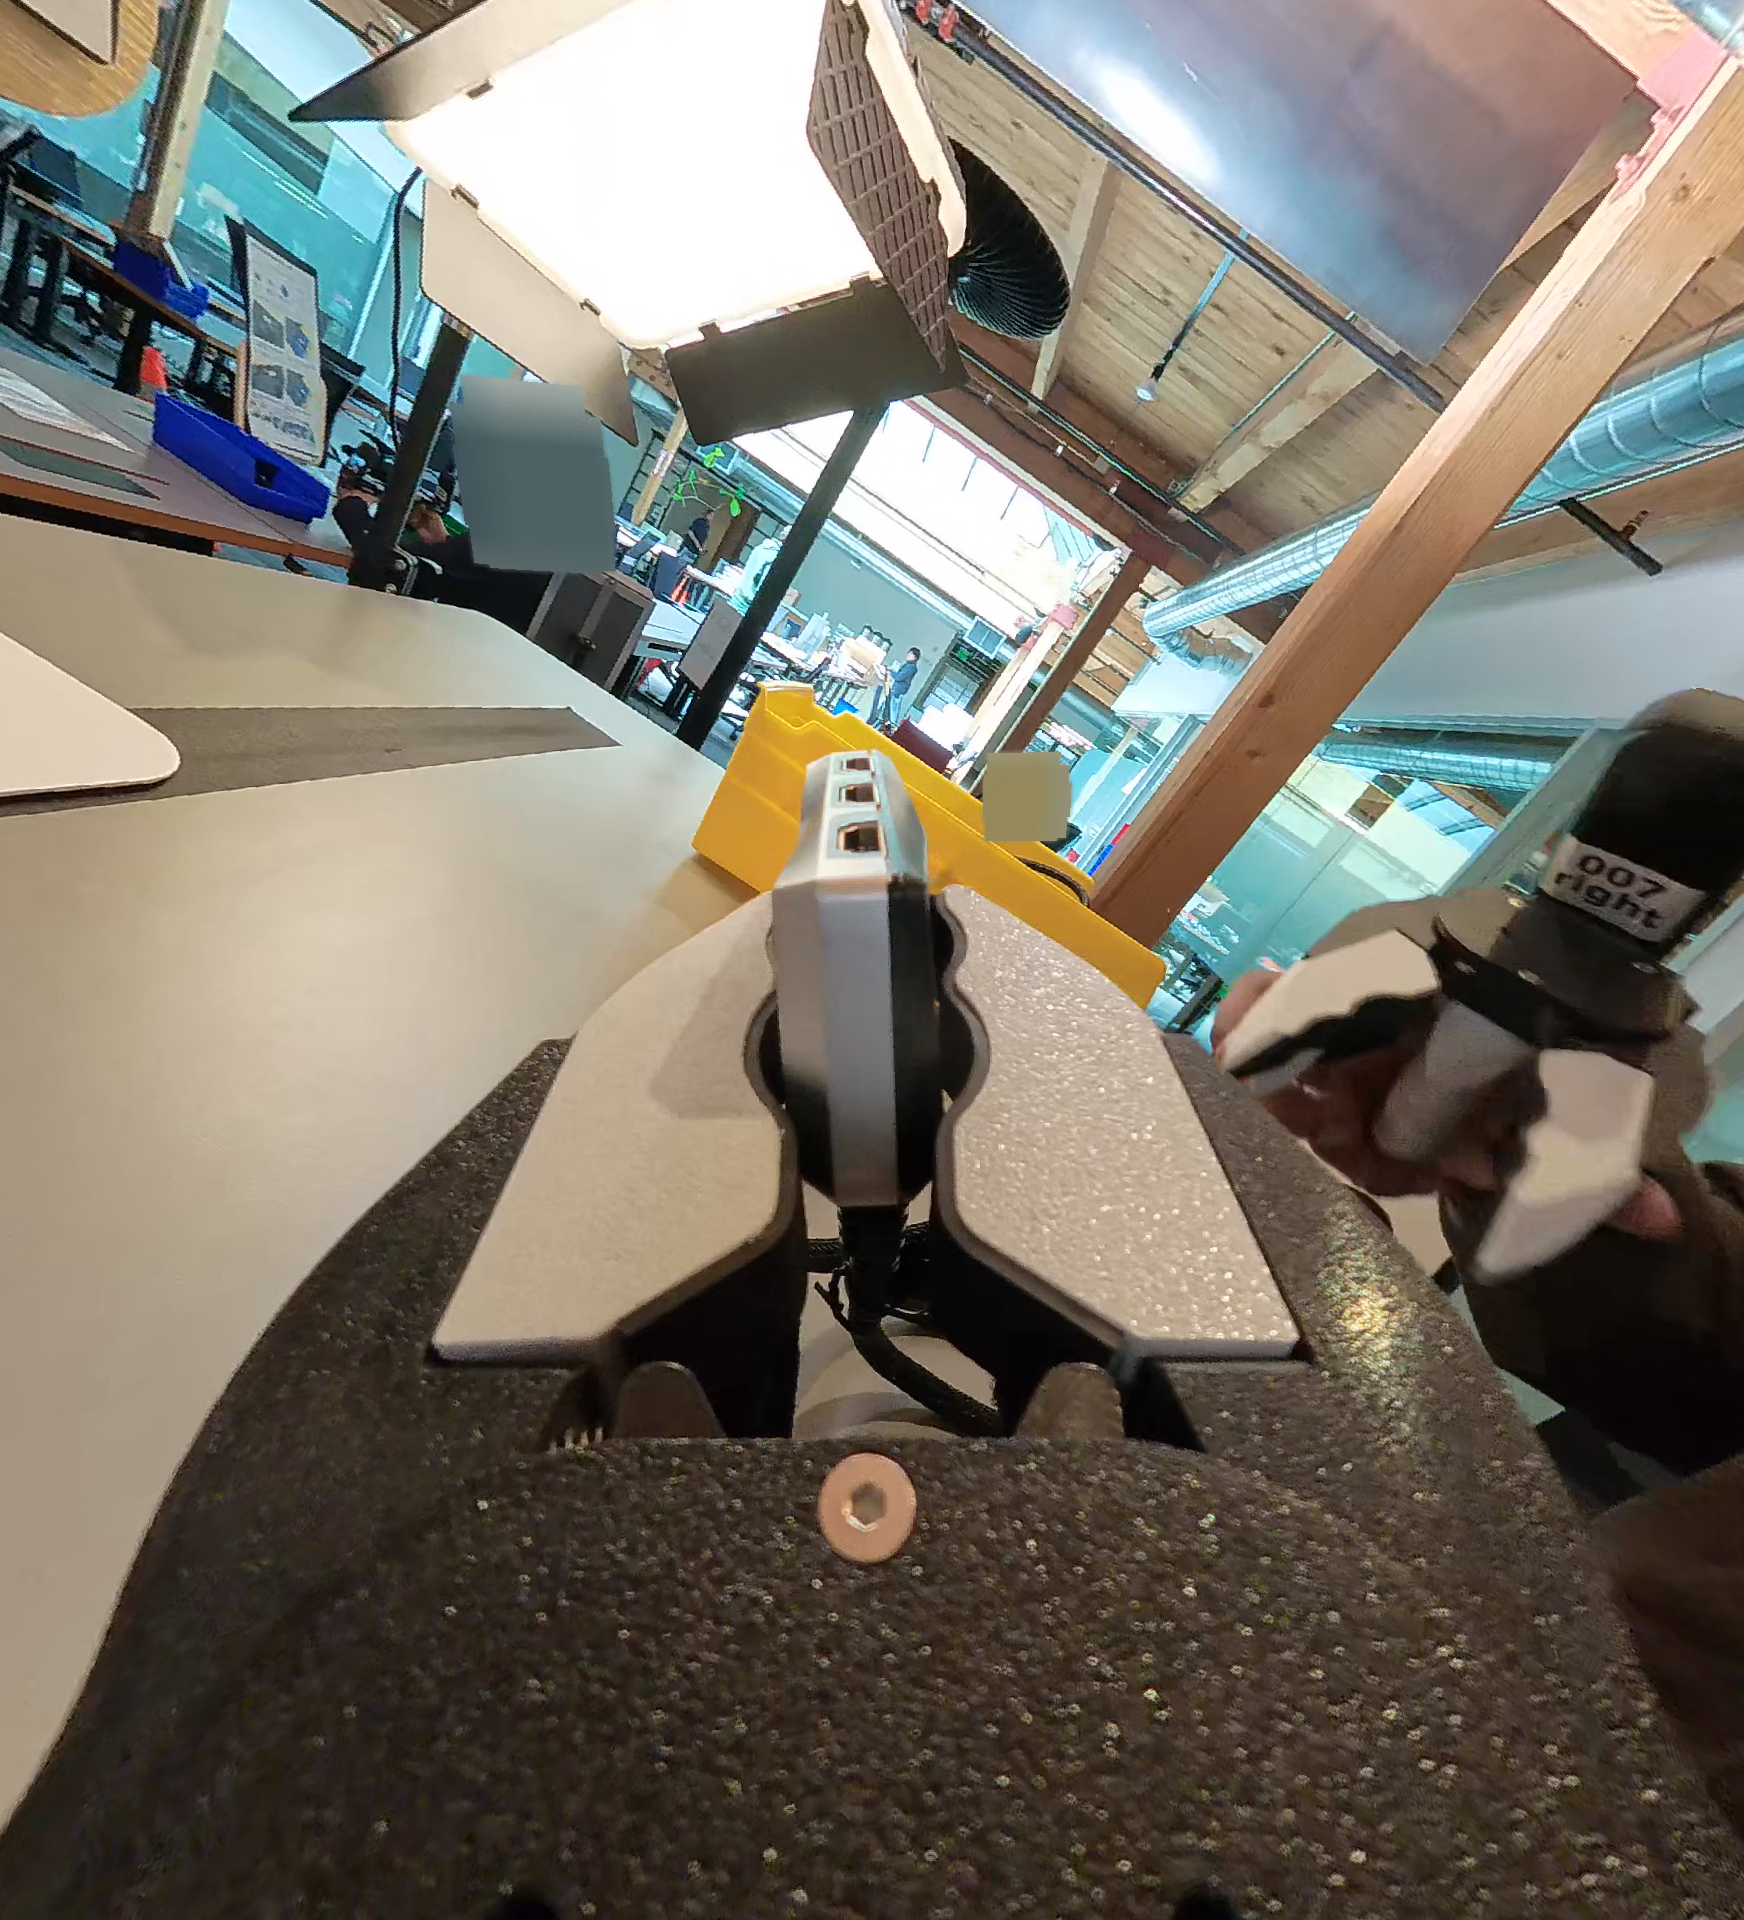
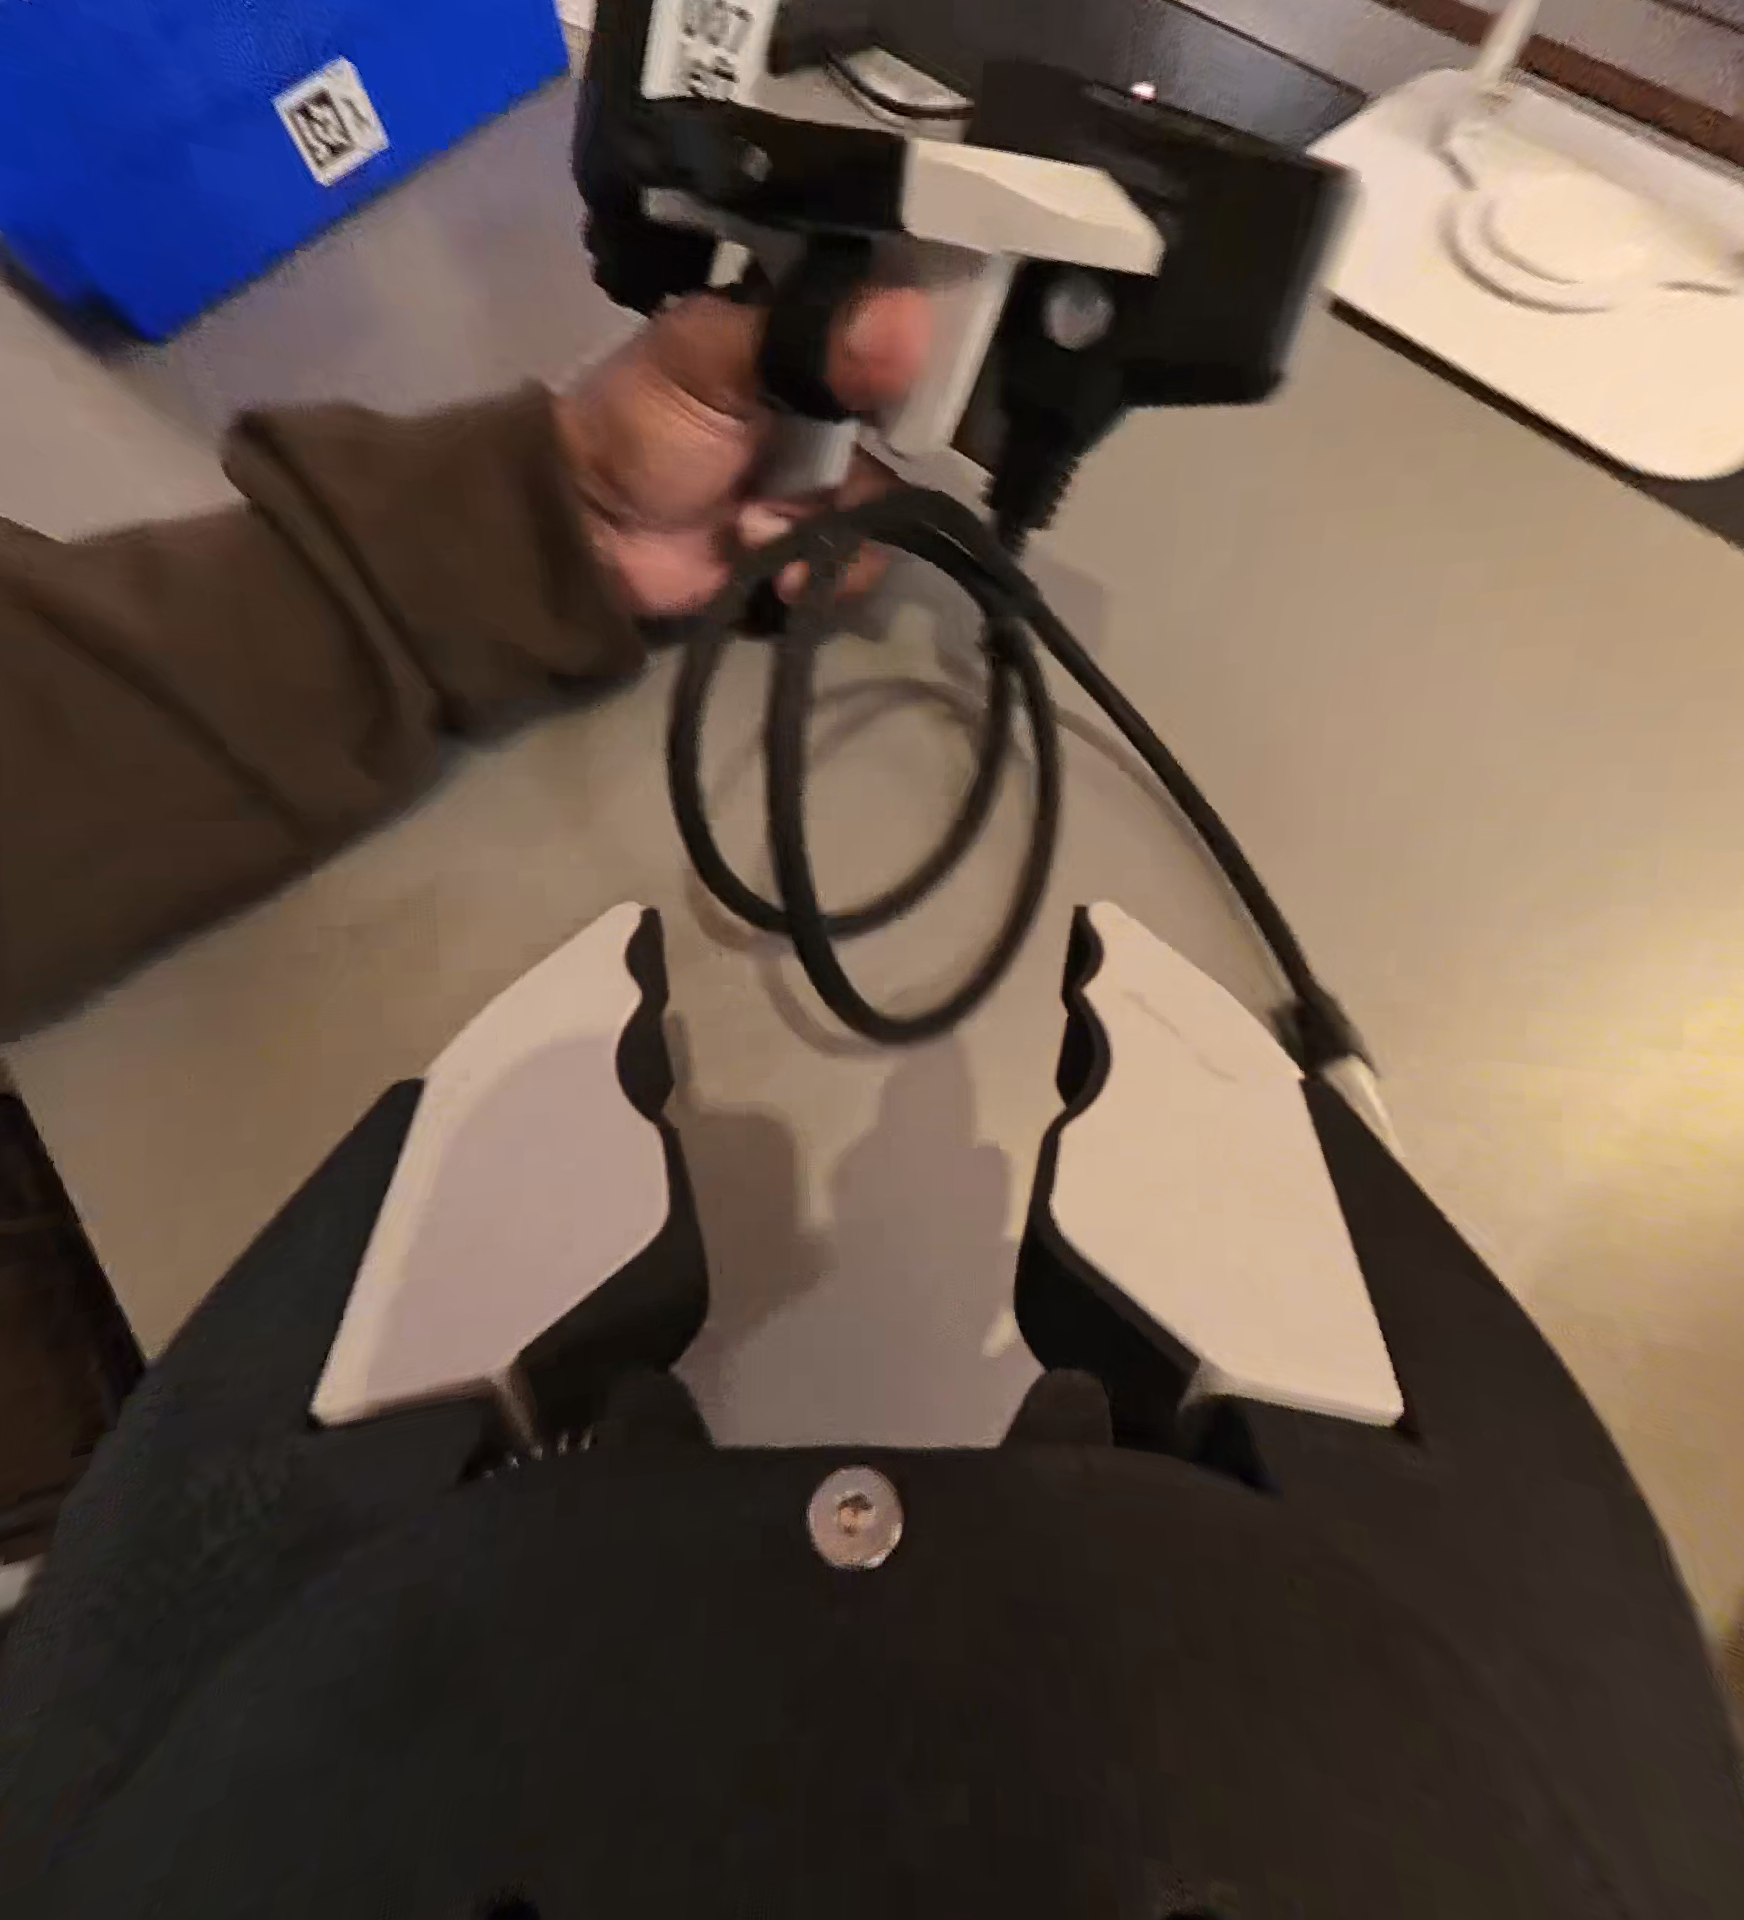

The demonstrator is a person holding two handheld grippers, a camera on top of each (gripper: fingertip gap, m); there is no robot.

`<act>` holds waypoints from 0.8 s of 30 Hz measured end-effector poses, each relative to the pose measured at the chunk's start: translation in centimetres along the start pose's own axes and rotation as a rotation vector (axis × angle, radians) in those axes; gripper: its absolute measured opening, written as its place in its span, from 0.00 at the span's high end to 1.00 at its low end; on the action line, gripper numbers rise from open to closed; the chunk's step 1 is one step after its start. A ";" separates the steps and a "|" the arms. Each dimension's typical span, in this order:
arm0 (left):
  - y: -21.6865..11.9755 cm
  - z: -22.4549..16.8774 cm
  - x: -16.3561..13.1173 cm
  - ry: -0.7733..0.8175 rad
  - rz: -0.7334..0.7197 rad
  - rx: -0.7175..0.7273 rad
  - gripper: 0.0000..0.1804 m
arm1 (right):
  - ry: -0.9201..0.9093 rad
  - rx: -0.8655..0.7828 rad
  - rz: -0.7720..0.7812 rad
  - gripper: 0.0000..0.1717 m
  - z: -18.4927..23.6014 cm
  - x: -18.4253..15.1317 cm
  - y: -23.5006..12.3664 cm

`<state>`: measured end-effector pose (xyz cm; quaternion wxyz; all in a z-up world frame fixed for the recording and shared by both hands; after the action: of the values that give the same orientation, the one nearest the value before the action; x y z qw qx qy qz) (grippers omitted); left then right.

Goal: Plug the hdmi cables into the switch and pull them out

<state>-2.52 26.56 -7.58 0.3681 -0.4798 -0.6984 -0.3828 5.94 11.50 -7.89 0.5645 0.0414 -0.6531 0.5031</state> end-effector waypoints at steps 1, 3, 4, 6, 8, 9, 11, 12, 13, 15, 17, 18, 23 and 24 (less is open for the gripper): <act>0.0 0.0 0.0 0.005 -0.002 0.008 0.88 | 0.001 0.016 -0.003 0.54 1.1 0.5 1.5; -0.1 0.1 0.1 0.009 -0.008 0.022 0.88 | -0.019 -0.004 0.011 0.50 2.1 0.9 4.3; -0.2 0.1 0.1 0.009 -0.011 0.031 0.88 | -0.032 -0.025 0.029 0.50 2.3 0.9 5.7; -0.3 0.2 0.2 0.005 -0.020 0.054 0.88 | -0.072 -0.070 0.078 0.51 2.3 0.3 8.2; -0.4 0.5 0.2 -0.003 -0.027 0.079 0.88 | -0.134 -0.115 0.117 0.61 2.1 -0.4 9.8; -0.5 0.6 0.3 -0.007 -0.034 0.088 0.88 | -0.172 -0.143 0.123 0.72 1.9 -0.6 10.2; -0.8 1.0 0.7 -0.026 -0.060 0.110 0.88 | -0.229 -0.192 0.109 0.97 1.4 -0.5 10.3; -0.9 1.3 0.8 -0.046 -0.071 0.112 0.88 | -0.248 -0.213 0.101 0.98 1.1 -0.4 10.1; -1.0 1.5 0.9 -0.068 -0.078 0.103 0.88 | -0.262 -0.232 0.101 0.98 0.7 -0.2 9.8; -1.0 1.6 1.0 -0.097 -0.085 0.083 0.87 | -0.281 -0.252 0.089 0.98 -0.2 0.4 9.0; -0.8 1.7 0.9 -0.120 -0.076 0.063 0.86 | -0.274 -0.282 0.058 0.98 -1.4 1.4 7.6; -0.6 1.7 0.8 -0.133 -0.068 0.054 0.85 | -0.274 -0.298 0.038 0.98 -2.0 2.0 6.8; 0.0 1.3 0.8 -0.189 -0.068 -0.027 0.76 | -0.239 -0.312 -0.055 0.99 -4.5 5.3 2.3; 0.1 1.1 0.8 -0.195 -0.068 -0.046 0.75 | -0.239 -0.311 -0.070 0.99 -4.9 6.0 1.4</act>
<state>-2.78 27.92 -7.33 0.2739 -0.4992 -0.7378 -0.3625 6.29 18.67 -4.78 0.4997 0.0357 -0.7833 0.3679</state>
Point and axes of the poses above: each gripper's, where its closed fingertips meet, y out along the fingers, x out of its top, z = x × y across the jaws, the point moved 1 cm from there along -y, back along the fingers, and after that the axes turned 7 degrees about y, right-handed, at the moved point
